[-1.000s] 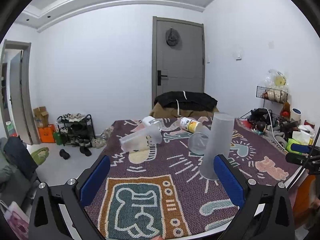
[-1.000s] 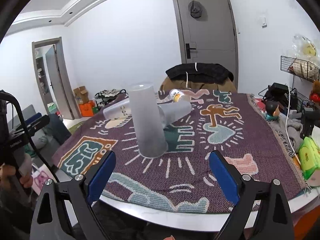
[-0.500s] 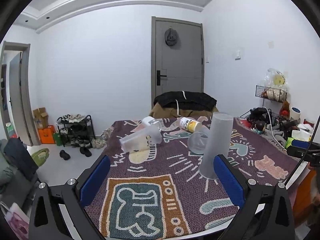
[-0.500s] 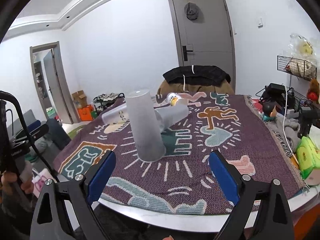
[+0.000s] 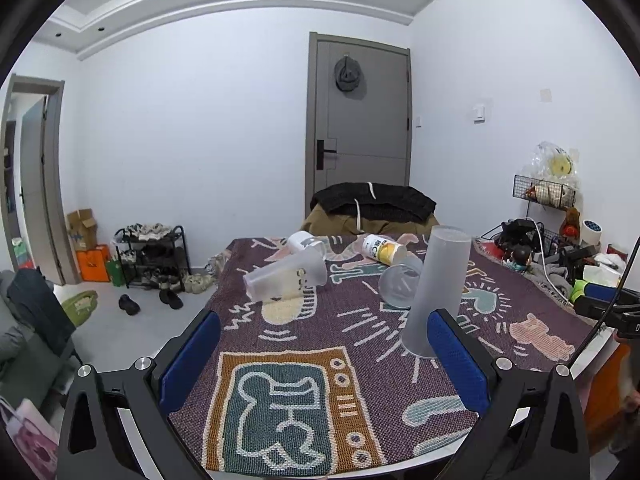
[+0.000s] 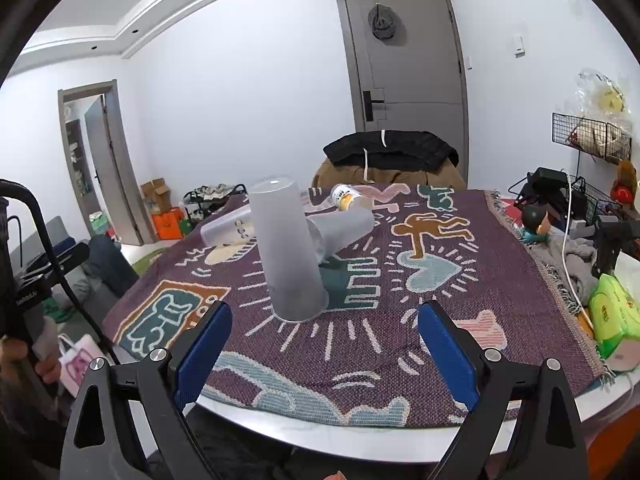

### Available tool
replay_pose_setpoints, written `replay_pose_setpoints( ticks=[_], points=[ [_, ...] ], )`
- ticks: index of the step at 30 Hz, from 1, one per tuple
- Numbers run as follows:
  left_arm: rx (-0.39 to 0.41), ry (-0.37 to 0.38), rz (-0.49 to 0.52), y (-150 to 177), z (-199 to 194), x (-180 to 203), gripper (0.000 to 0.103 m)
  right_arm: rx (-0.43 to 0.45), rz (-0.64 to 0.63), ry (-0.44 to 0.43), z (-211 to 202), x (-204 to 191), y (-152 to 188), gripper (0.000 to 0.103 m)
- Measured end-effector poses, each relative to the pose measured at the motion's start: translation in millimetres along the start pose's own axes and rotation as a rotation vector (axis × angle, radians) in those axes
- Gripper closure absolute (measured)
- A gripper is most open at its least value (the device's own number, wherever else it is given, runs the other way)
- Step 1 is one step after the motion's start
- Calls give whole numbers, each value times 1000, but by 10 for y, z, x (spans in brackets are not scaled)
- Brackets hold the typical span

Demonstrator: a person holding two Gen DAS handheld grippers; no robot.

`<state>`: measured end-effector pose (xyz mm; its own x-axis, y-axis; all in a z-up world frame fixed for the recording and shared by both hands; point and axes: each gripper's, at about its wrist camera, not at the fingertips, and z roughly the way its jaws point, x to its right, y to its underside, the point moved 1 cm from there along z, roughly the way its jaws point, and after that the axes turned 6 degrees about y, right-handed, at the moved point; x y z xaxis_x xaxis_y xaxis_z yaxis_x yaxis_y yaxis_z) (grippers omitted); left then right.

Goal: Flip cup upside down

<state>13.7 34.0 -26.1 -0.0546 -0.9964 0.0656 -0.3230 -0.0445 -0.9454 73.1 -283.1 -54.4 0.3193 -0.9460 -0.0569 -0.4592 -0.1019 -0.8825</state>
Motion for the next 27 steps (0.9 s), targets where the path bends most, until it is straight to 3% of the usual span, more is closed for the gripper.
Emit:
replay_pose_setpoints(
  ticks=[27],
  points=[
    [2, 2, 2, -32, -51, 30, 0, -6, 59, -27, 29, 82, 17, 8]
  ],
)
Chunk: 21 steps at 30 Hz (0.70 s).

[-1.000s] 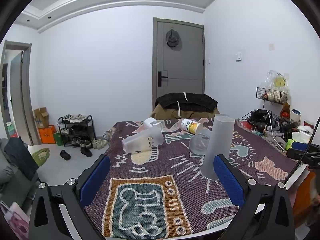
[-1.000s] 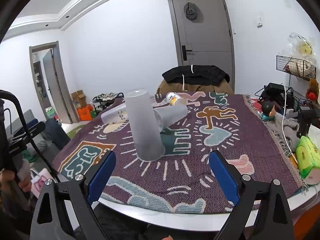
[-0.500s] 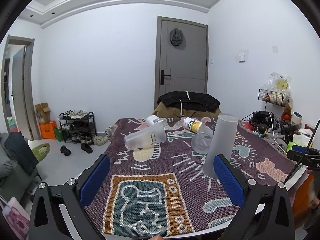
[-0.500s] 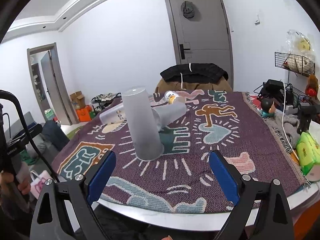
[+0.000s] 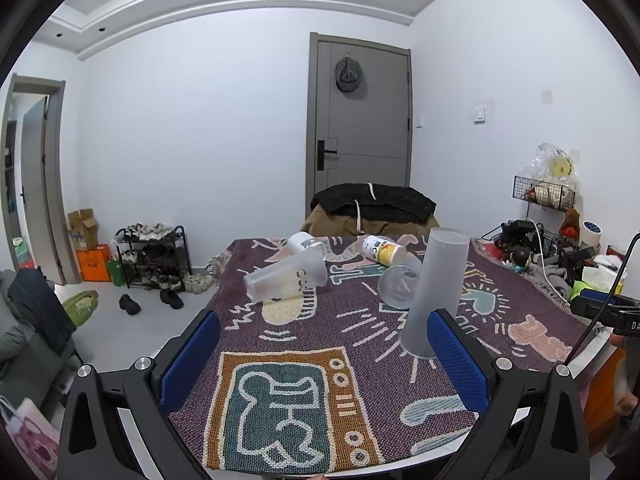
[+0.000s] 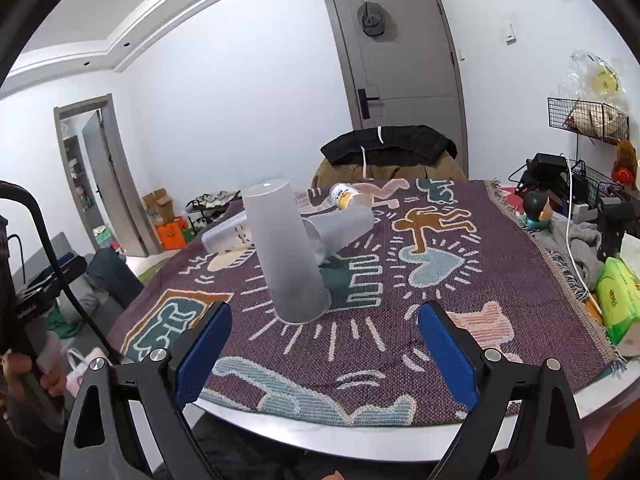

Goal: Flip cup upside down

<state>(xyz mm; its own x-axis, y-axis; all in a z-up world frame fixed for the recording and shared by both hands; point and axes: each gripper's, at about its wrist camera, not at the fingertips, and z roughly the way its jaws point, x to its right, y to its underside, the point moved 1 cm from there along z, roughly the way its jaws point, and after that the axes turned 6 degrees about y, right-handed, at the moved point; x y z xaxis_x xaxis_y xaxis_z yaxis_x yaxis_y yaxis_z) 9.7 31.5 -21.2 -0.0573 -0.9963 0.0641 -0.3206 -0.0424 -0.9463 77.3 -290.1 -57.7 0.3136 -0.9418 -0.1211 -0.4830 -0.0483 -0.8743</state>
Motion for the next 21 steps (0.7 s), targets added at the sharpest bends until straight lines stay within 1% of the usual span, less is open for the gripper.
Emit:
replay_pose_setpoints(
  ticks=[21],
  points=[
    [6, 8, 2, -16, -17, 1, 0, 3, -7, 1, -5, -5, 9, 8]
  ],
)
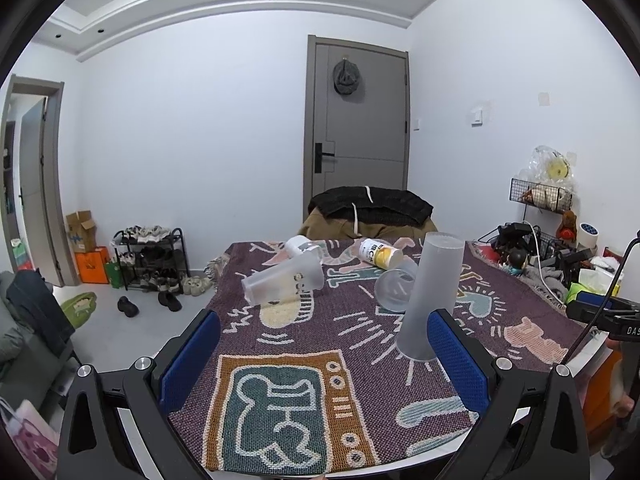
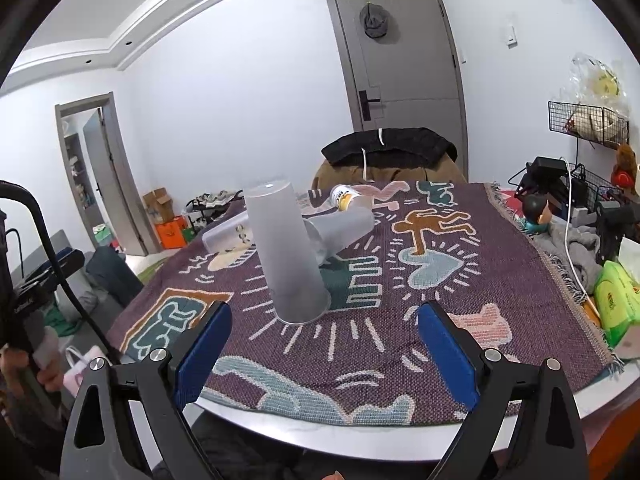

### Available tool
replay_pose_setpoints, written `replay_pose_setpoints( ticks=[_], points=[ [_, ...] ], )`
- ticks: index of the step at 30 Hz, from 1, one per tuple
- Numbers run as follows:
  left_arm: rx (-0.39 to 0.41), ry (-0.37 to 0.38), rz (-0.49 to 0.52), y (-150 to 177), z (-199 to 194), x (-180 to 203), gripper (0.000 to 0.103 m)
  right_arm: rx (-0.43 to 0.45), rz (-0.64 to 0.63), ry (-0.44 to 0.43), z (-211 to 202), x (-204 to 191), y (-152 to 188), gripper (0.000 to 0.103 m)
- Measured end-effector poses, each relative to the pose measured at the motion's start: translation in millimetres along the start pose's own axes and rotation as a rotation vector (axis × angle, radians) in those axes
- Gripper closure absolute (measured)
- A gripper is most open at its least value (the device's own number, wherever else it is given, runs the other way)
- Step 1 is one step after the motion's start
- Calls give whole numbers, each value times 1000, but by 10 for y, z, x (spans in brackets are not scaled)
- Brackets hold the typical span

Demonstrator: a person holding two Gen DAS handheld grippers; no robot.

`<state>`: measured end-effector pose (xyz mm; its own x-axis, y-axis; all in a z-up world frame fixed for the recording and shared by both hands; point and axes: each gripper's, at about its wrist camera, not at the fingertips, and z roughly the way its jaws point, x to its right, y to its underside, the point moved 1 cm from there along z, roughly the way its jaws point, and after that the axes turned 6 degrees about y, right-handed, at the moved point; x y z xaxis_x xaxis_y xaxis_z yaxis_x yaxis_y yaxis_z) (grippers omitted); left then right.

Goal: Flip cup upside down

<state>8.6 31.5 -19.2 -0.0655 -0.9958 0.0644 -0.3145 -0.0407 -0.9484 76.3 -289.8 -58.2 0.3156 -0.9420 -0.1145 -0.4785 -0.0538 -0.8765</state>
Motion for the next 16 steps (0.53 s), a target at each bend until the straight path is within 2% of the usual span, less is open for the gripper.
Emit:
replay_pose_setpoints(
  ticks=[16],
  points=[
    [8, -5, 1, -28, -40, -17, 0, -4, 2, 13, -8, 10, 11, 8]
  ],
)
